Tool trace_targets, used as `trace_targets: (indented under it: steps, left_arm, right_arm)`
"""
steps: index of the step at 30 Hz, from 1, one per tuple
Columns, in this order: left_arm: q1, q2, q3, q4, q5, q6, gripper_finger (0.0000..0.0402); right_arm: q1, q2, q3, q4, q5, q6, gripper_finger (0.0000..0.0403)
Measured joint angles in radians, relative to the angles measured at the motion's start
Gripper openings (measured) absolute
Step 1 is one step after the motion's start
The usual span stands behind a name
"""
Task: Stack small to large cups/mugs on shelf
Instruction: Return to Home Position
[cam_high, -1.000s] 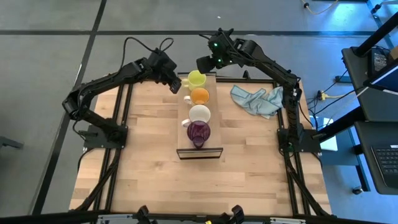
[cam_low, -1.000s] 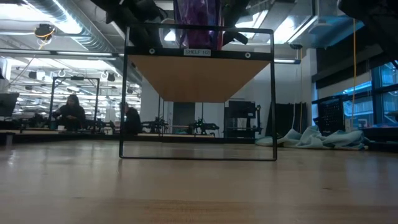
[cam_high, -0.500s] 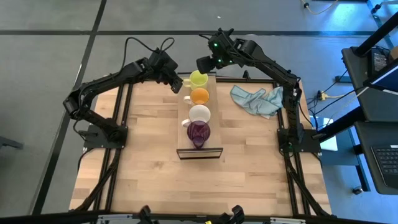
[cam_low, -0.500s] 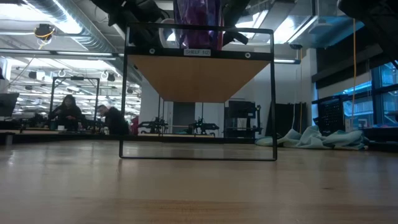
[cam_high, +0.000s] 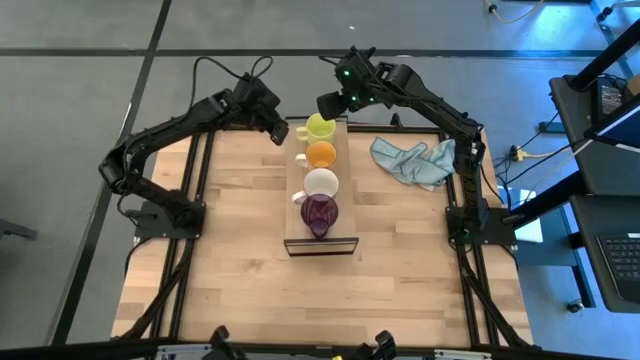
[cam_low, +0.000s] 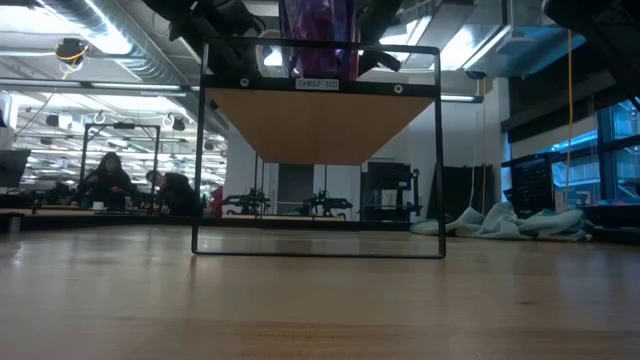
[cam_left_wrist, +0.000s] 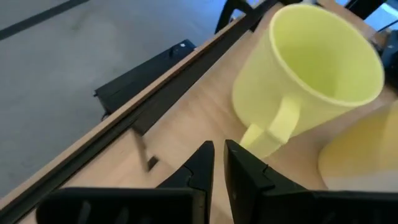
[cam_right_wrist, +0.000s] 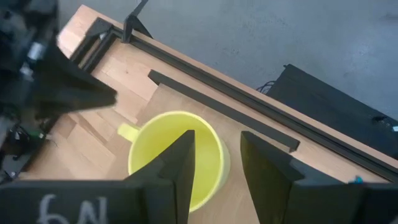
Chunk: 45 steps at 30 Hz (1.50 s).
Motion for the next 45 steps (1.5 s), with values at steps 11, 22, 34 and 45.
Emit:
trace_targets:
  steps: [11,22,34,45]
  left_arm:
    - [0.038,-0.224,0.000,-0.066,-0.019,0.032,0.0030]
    - [0.028,-0.605,0.000,-0.055,-0.093,-0.119,0.0030]
    - [0.025,-0.866,-0.101,0.123,0.222,-0.204,0.0030]
    - [0.023,-1.177,-0.588,0.778,0.370,-0.650,0.0030]
  right_arm:
    - [0.009,-0.018,-0.001,0.045,-0.005,-0.129,0.0129]
    - [0.069,-0.112,0.000,0.172,-0.287,-0.117,0.0130]
    - [0.286,-0.198,0.001,0.356,-0.346,-0.240,0.0130]
    - [0.538,-0.202,-0.253,0.706,-0.158,-0.102,0.0130]
